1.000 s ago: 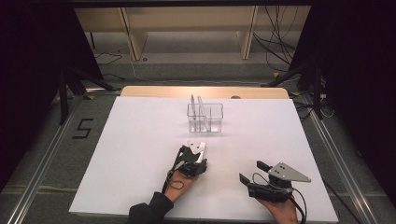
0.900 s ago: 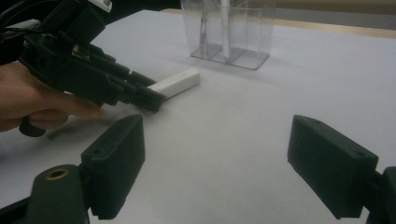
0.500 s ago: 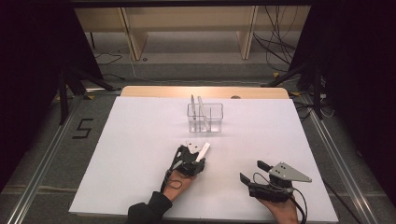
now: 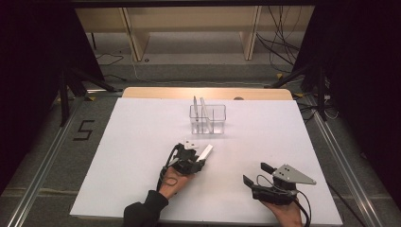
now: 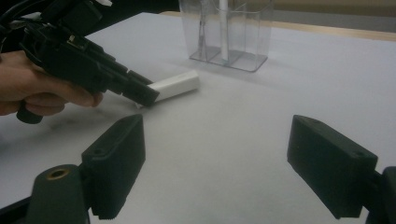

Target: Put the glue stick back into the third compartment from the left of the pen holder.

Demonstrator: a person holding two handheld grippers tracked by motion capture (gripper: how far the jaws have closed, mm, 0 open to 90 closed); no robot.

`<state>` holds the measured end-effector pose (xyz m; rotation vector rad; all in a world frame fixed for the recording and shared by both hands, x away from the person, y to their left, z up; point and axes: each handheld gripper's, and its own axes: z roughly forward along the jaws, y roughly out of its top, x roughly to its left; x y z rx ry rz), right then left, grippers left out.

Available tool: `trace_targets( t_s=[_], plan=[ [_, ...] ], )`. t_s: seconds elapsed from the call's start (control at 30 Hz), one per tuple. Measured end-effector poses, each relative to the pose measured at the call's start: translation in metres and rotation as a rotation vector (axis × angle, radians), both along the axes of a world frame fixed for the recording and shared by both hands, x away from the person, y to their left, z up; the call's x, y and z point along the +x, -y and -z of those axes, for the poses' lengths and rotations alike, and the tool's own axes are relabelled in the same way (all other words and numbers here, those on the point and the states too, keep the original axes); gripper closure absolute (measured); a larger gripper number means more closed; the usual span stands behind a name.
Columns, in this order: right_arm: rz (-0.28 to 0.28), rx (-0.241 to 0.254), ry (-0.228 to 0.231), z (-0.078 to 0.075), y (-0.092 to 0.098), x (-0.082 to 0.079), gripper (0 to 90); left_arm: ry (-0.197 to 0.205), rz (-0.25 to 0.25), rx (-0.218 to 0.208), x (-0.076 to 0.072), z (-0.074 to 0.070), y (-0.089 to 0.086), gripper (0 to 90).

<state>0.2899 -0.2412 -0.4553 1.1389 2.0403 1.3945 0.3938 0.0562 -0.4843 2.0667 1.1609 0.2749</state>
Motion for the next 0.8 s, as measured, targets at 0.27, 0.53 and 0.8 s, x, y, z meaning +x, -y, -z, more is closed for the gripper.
trace_targets(
  t_s=[0.27,0.53,0.8],
  plan=[
    [-0.003,-0.001,0.003,0.0,0.0,0.0,20.1,-0.003,0.017,-0.041,0.003,-0.009,-0.009,66.9],
    [-0.012,-0.002,0.014,-0.001,-0.002,-0.001,20.1,-0.035,0.108,-0.051,0.002,-0.025,-0.015,66.9],
    [-0.043,-0.026,0.045,-0.003,-0.01,-0.004,19.7,-0.079,0.229,-0.042,-0.004,-0.042,-0.015,66.9]
  ],
)
